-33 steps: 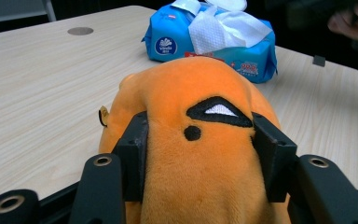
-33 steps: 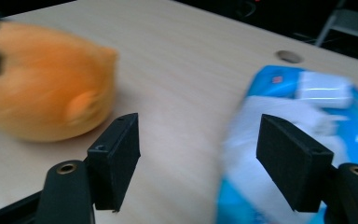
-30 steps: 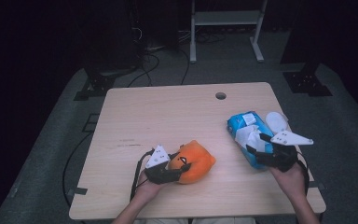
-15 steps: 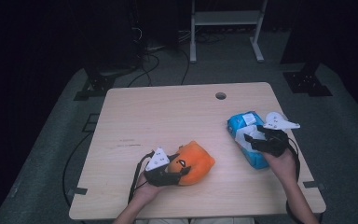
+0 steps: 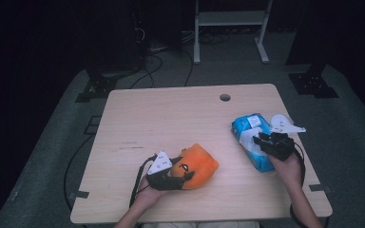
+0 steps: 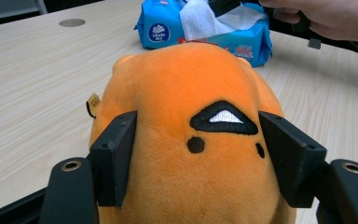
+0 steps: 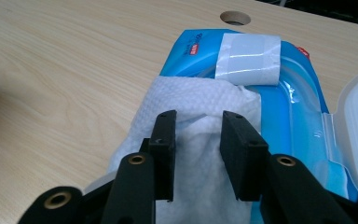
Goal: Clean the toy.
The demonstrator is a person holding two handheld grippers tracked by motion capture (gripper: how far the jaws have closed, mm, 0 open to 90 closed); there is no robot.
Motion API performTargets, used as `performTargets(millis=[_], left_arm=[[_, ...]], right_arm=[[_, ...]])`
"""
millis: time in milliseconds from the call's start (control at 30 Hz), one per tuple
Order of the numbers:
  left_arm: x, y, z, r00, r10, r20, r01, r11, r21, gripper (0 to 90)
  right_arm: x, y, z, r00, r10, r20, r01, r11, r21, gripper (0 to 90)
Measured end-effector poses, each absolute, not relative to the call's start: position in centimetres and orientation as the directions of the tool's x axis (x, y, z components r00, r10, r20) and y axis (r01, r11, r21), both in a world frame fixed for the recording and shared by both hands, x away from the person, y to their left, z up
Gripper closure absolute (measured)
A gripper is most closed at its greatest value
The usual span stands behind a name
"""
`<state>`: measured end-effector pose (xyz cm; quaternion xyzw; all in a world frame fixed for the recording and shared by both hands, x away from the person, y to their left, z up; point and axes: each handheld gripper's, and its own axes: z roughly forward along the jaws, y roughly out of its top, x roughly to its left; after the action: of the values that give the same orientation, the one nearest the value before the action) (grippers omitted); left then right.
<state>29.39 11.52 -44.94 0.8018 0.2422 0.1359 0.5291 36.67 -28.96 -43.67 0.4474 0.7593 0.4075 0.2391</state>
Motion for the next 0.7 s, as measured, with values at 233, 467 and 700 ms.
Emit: performTargets(millis=[233,467,700], left_arm=[[29.4,11.6,-44.9,0.846,0.532,-0.035,0.244,-0.328,0.913,30.9],[29.4,11.6,-45.0,0.845,0.534,-0.039,0.246,-0.324,0.913,30.0],[29.4,11.6,-45.0,0.845,0.534,-0.036,0.245,-0.326,0.913,29.5]], right_arm=[[36.5,-29.0,-43.4,-0.494,0.869,0.003,0.484,0.273,0.832,79.7],[36.5,-29.6,-43.3,-0.485,0.875,0.016,0.492,0.258,0.831,87.6],[36.2,-29.9,-42.8,-0.487,0.871,0.071,0.489,0.204,0.848,88.7]])
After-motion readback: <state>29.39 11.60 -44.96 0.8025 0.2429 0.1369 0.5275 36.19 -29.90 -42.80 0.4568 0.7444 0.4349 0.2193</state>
